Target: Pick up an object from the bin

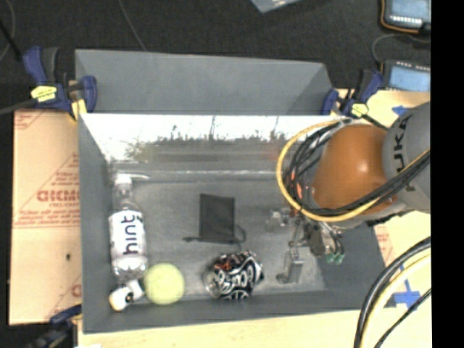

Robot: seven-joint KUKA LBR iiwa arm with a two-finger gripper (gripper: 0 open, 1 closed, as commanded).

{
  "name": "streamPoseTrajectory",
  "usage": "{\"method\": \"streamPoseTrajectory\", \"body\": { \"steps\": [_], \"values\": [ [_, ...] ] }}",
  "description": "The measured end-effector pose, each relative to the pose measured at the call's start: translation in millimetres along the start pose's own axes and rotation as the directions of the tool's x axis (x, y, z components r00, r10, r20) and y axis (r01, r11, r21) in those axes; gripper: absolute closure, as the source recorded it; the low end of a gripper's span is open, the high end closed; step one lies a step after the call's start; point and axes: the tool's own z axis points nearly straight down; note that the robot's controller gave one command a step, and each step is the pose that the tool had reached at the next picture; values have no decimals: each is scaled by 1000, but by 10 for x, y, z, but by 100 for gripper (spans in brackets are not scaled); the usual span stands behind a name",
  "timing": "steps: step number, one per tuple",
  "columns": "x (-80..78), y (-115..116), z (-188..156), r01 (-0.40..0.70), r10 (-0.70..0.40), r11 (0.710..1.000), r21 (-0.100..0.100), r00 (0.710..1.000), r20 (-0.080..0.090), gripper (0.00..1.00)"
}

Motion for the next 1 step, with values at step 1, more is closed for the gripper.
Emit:
{"method": "streamPoseTrajectory", "body": {
  "steps": [1],
  "values": [
    [-2, 0, -19, 0, 0, 1000, 0, 1000, 2, 0]
  ]
}}
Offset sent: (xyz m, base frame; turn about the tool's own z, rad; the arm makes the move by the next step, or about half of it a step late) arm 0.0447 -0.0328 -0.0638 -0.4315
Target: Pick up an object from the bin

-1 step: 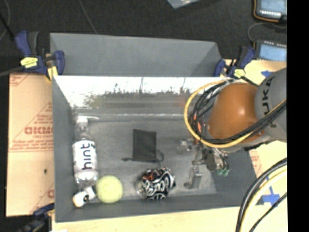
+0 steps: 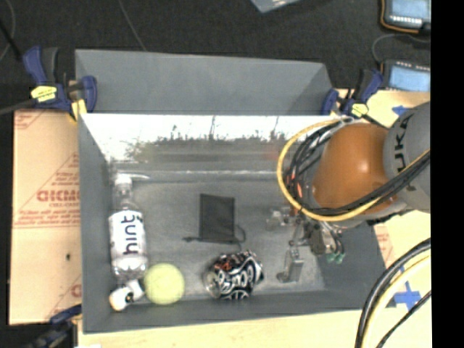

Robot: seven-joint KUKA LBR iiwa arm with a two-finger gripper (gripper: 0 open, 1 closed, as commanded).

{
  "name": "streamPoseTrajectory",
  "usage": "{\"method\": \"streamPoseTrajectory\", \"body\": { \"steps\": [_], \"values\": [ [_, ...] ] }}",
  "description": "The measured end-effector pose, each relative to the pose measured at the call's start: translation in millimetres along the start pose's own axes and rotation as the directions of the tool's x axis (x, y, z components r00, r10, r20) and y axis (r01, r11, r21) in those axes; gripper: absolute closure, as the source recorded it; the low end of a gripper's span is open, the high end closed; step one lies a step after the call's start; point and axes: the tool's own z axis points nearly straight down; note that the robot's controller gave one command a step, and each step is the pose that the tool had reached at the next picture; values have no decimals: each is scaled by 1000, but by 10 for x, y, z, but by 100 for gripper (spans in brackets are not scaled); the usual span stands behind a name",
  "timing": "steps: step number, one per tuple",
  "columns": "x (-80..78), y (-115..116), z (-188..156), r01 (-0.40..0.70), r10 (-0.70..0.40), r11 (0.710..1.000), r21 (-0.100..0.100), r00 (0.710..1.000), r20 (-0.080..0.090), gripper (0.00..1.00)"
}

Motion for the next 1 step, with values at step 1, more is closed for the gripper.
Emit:
{"method": "streamPoseTrajectory", "body": {
  "steps": [1],
  "values": [
    [-163, -77, 140, 137, -137, 991, 1, 990, 11, 0]
  ]
}}
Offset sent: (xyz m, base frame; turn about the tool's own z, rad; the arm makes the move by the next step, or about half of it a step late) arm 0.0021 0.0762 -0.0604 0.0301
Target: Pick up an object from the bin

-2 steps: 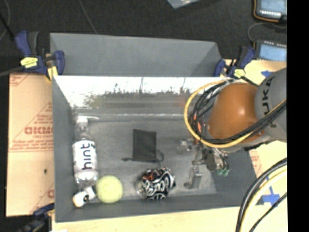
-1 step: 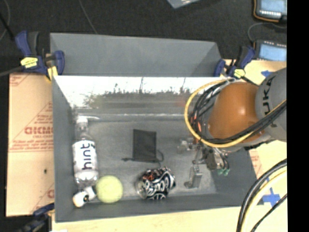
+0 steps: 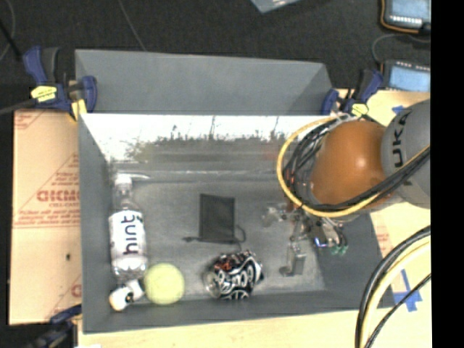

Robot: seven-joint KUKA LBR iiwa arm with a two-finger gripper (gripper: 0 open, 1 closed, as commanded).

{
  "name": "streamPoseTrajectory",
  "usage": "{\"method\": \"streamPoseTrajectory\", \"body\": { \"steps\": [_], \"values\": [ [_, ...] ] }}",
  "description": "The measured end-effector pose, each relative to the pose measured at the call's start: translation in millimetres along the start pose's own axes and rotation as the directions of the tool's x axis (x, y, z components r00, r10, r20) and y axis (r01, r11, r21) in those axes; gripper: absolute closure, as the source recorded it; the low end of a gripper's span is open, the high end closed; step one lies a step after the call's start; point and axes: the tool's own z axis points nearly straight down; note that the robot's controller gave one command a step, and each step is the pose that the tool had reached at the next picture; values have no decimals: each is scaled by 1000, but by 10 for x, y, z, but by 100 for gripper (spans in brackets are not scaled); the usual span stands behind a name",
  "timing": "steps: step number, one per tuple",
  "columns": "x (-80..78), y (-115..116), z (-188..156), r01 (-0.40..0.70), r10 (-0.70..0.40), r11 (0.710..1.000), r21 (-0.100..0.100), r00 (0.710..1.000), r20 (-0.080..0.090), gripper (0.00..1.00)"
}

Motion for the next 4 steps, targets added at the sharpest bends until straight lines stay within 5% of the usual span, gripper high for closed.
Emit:
{"method": "streamPoseTrajectory", "body": {
  "steps": [1, 3, 4],
  "values": [
    [-22, 111, 252, 227, -227, 974, -2, 974, -10, 0],
    [-142, 612, 483, 257, -257, 966, -1, 966, -3, 0],
    [-125, 767, 235, 413, -413, 911, -6, 911, -10, 0]
  ]
}}
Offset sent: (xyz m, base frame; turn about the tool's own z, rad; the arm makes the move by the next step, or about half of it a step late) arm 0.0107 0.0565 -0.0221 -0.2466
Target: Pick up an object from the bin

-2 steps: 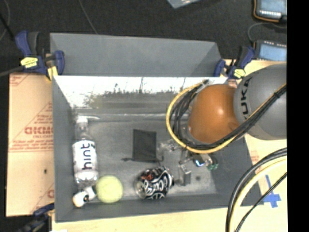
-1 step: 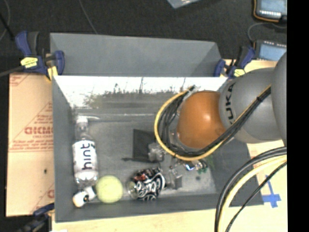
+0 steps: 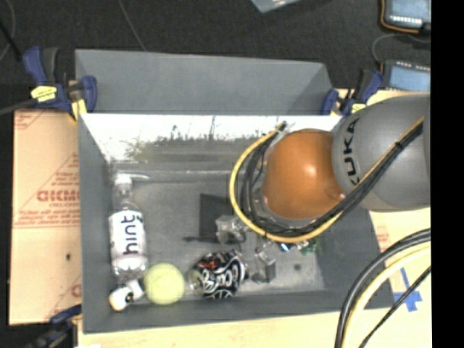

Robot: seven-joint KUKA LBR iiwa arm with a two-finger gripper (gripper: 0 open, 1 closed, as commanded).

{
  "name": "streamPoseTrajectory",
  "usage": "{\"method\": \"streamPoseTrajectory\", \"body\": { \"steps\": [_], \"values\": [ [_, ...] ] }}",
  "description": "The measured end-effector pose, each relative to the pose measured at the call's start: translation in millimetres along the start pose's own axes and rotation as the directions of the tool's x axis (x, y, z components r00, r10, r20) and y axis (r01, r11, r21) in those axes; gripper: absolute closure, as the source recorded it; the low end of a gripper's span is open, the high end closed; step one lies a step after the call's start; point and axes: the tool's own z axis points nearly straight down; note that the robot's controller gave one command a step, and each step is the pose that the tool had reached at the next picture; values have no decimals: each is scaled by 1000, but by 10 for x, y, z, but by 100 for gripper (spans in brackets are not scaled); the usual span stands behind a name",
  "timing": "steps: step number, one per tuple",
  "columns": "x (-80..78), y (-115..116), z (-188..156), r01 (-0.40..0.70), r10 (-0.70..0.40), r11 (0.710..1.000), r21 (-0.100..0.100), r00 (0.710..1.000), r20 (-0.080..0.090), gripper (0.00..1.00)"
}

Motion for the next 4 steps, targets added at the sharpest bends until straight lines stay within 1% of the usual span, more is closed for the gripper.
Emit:
{"method": "streamPoseTrajectory", "body": {
  "steps": [1, 2, 3, 4],
  "values": [
    [1, 66, -182, 98, -98, 995, 7, 995, 12, 0],
    [-29, 142, -16, -133, 133, 991, 3, 991, 6, 0],
    [-126, 199, 145, 15, -15, 1000, 5, 1000, 7, 0],
    [-257, 379, 385, -55, 55, 998, 3, 998, 4, 100]
  ]
}}
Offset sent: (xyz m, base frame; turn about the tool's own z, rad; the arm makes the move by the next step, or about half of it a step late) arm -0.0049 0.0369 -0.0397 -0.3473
